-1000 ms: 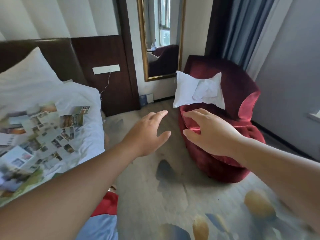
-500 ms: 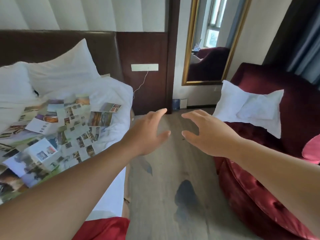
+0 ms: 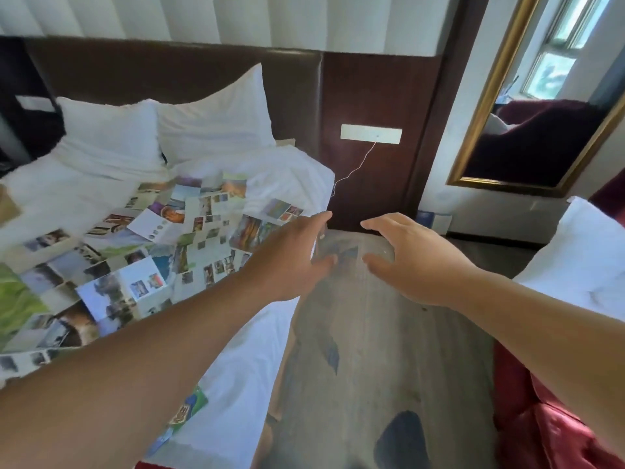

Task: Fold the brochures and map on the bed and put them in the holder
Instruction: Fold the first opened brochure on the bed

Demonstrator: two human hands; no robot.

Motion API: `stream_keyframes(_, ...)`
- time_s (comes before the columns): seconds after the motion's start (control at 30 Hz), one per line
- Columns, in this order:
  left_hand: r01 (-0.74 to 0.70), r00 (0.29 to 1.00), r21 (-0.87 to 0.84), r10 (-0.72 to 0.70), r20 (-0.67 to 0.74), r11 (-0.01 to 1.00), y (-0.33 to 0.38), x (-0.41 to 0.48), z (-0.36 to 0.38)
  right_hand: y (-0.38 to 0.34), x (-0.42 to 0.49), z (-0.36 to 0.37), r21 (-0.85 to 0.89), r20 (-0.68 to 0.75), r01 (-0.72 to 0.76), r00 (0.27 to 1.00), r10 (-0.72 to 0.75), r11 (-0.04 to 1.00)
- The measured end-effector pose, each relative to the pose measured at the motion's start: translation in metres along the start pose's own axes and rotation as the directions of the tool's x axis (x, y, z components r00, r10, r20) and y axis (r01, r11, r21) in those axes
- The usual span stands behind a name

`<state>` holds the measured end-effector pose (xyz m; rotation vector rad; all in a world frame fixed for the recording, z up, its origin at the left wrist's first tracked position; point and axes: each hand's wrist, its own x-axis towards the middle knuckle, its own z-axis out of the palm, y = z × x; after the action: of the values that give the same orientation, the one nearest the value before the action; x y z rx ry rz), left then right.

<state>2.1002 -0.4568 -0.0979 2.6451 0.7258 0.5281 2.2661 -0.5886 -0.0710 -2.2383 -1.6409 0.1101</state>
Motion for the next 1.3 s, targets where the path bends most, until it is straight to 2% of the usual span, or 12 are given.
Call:
stream_keyframes(0.1, 0.073, 0.997, 0.063, -0.071, -0.037, 0.995, -0.014, 0.03, 0.006, 0.02, 0.042, 0.004, 0.011, 0.032, 0.085, 0.996, -0.086, 0.996)
stream_keyframes(0.27, 0.25, 0.966, 0.064, -0.244, -0.087, 0.966, -0.025, 0.073, 0.019, 0.056, 0.115, 0.0, 0.033, 0.087, 0.214, 0.972, -0.216, 0.976)
stream_keyframes(0.47, 0.365, 0.925, 0.072, -0.352, -0.146, 0.928, -0.032, 0.118, 0.026, 0.086, 0.183, -0.004, 0.101, 0.098, 0.341, 0.932, -0.35, 0.935)
stream_keyframes(0.67, 0.448, 0.888, 0.087, -0.431, -0.159, 0.89, -0.049, 0.147, 0.026, 0.096, 0.232, 0.006, 0.159, 0.129, 0.393, 0.901, -0.414, 0.906)
stream_keyframes(0.83, 0.475, 0.872, 0.088, -0.455, -0.184, 0.875, -0.075, 0.165, 0.018, 0.085, 0.278, 0.017, 0.153, 0.132, 0.465, 0.865, -0.484, 0.872)
stream_keyframes(1.17, 0.586, 0.777, 0.095, -0.524, -0.349, 0.805, -0.181, 0.186, -0.023, 0.02, 0.39, 0.051, 0.103, 0.161, 0.629, 0.754, -0.637, 0.77)
stream_keyframes(1.3, 0.603, 0.763, 0.12, -0.527, -0.374, 0.788, -0.221, 0.201, -0.04, -0.005, 0.434, 0.065, 0.097, 0.159, 0.648, 0.739, -0.654, 0.756)
